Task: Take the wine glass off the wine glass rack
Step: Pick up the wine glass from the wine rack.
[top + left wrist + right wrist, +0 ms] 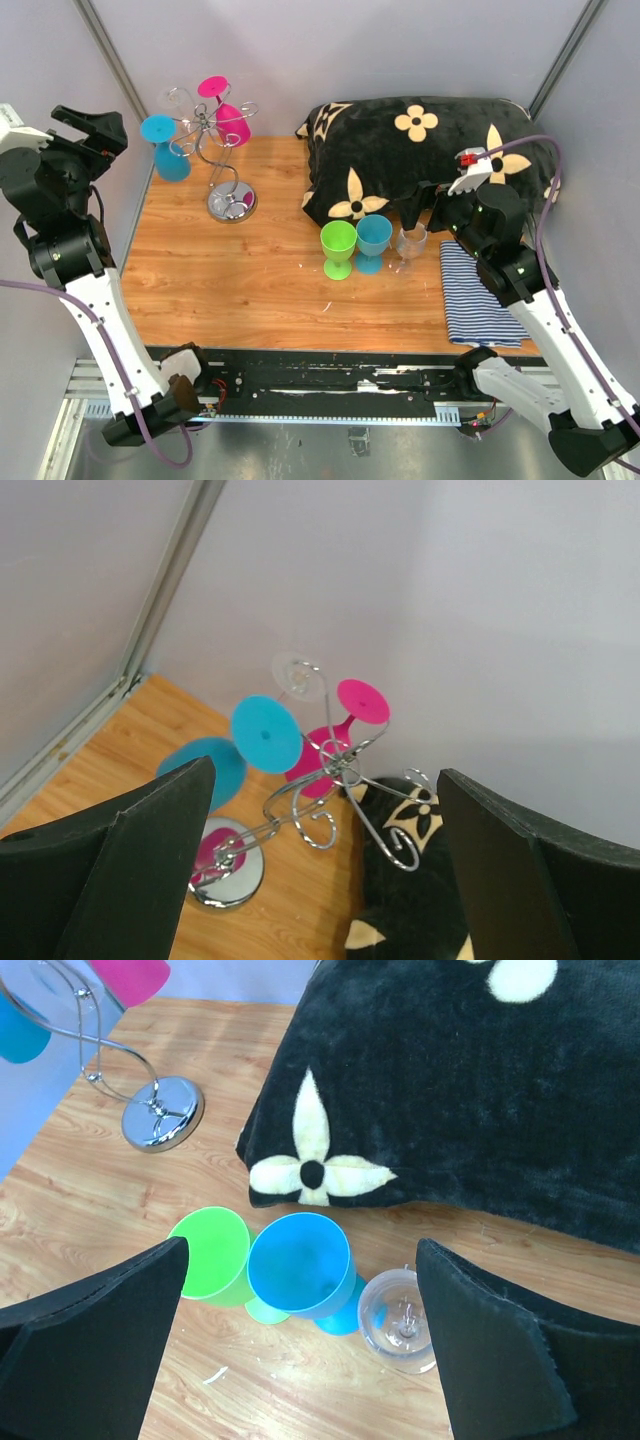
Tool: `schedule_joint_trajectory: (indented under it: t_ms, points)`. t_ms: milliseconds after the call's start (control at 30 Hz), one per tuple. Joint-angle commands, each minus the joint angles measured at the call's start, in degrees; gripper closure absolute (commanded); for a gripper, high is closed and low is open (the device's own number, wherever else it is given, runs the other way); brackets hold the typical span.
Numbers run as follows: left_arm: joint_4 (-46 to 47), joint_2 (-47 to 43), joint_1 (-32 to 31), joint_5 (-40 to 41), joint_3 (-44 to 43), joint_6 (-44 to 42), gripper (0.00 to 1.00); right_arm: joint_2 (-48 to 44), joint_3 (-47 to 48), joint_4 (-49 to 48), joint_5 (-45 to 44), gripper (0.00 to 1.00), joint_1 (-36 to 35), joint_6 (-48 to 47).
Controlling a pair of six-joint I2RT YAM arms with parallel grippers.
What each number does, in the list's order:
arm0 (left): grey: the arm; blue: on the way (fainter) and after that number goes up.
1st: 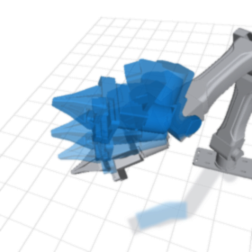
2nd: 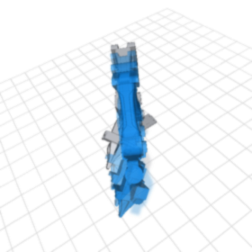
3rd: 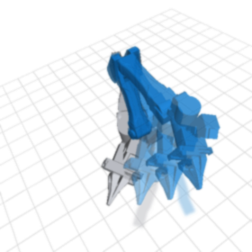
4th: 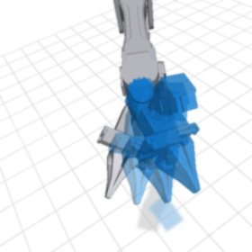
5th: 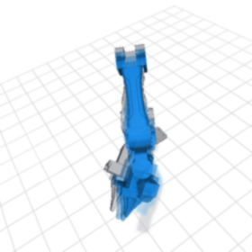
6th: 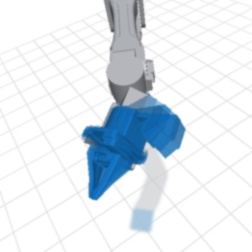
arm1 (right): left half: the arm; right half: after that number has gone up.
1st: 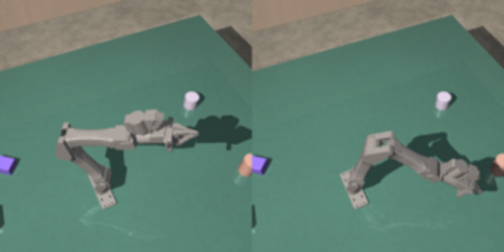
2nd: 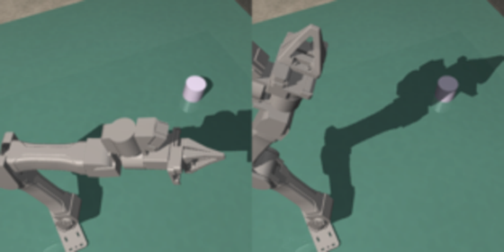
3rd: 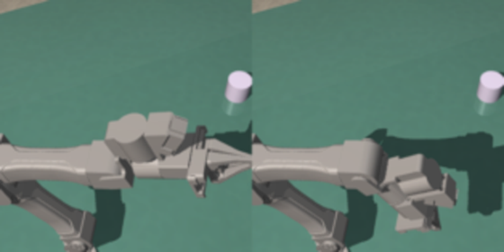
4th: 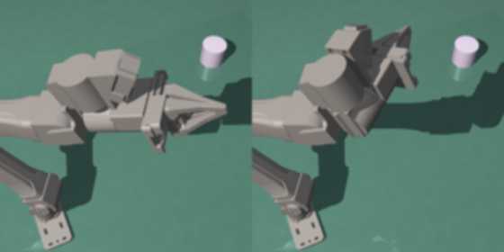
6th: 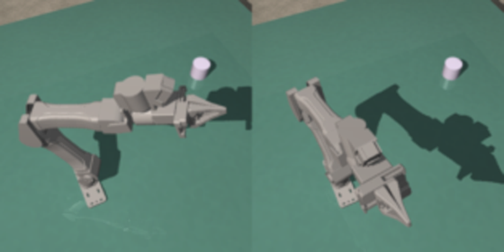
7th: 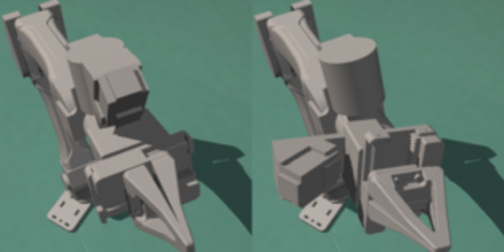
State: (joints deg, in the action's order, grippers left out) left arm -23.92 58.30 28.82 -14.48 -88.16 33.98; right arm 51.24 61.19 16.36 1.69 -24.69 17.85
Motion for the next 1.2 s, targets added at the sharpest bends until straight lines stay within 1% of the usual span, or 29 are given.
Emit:
schedule_joint_trajectory:
  t_ms: [0,133,300,367,500,600,733,1033,1067,1167]
  points:
    - [-0.2,2.2,0.5,3.0,1.4,1.4,0.02,-2.1,0.3,2.9,2.3,0.03,1.0,-2.3]
    - [-1.8,4.5,0.5,4.1,-0.7,1.2,0.03,-3.5,-0.6,4.6,2.4,0.03,1.0,-3.0]
    - [-1.0,6.2,0.4,4.8,2.0,1.7,0.04,-5.8,-2.3,4.9,3.5,0.03,1.0,-1.0]
    - [2.1,6.2,0.5,5.1,5.1,3.5,0.07,-6.4,-2.8,4.9,4.3,0.03,1.0,-0.4]
    - [10.1,6.6,0.4,3.8,11.0,9.6,0.13,-7.4,-4.0,5.4,5.4,0.02,1.0,0.7]
    - [16.4,5.4,0.5,2.7,17.1,14.4,0.17,-8.4,-4.8,5.6,5.1,0.02,1.0,1.3]
    - [23.5,4.6,0.5,3.1,23.0,17.0,0.19,-9.1,-5.6,5.6,4.4,0.02,1.0,1.8]
    - [35.4,8.3,0.5,-1.2,27.5,24.6,0.20,-7.7,-5.1,5.6,5.5,0.02,1.0,1.2]
    - [35.9,8.6,0.5,-1.4,27.7,25.0,0.21,-7.7,-5.0,5.6,5.4,0.02,1.0,1.3]
    - [33.2,10.4,0.5,-1.2,27.0,25.2,0.25,-7.5,-5.3,5.6,5.4,0.02,1.0,1.4]
